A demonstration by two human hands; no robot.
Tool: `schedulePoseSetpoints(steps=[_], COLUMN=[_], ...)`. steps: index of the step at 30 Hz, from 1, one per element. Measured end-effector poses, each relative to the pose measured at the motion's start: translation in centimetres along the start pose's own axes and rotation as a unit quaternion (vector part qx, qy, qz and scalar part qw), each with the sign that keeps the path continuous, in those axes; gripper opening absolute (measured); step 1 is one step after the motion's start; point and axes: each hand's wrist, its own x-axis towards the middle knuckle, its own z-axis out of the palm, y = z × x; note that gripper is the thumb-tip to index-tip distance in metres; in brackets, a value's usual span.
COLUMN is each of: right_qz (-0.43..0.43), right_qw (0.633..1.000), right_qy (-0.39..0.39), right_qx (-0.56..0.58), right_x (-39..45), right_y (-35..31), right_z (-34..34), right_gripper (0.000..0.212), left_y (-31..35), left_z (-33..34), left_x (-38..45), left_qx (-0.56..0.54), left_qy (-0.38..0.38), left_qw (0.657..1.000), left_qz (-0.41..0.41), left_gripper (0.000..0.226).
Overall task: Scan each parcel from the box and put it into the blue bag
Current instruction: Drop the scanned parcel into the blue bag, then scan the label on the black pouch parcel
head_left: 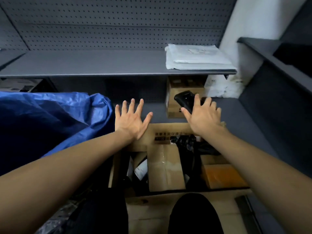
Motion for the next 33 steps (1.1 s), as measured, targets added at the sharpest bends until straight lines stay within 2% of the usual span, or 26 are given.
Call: schedulePoseSetpoints(steps=[15,30,33], right_qz=[0.082,0.090,0.101], right_qw=[0.995,0.987,0.983], right_qy=[-0.062,-0.132,-0.149], right_qx=[0.005,0.020,0.025], right_x=[1.6,1.7,1.9], right_y=[14.1,17.7,18.4], right_z=[6.8,18.0,19.5], right_gripper=[0.081,0.080,0.081], left_y=[12.3,18.6,19.7], left_z=[9.6,20.3,22.5], left_x=[1.5,3.7,4.7], left_qx=[0.032,0.046,0.045], left_qy=[-0.094,-0.204,-0.212], left_qw=[0.990,0.970,0.967], left_qz=[0.103,0.122,0.132], left_gripper=[0.080,0.073,0.066])
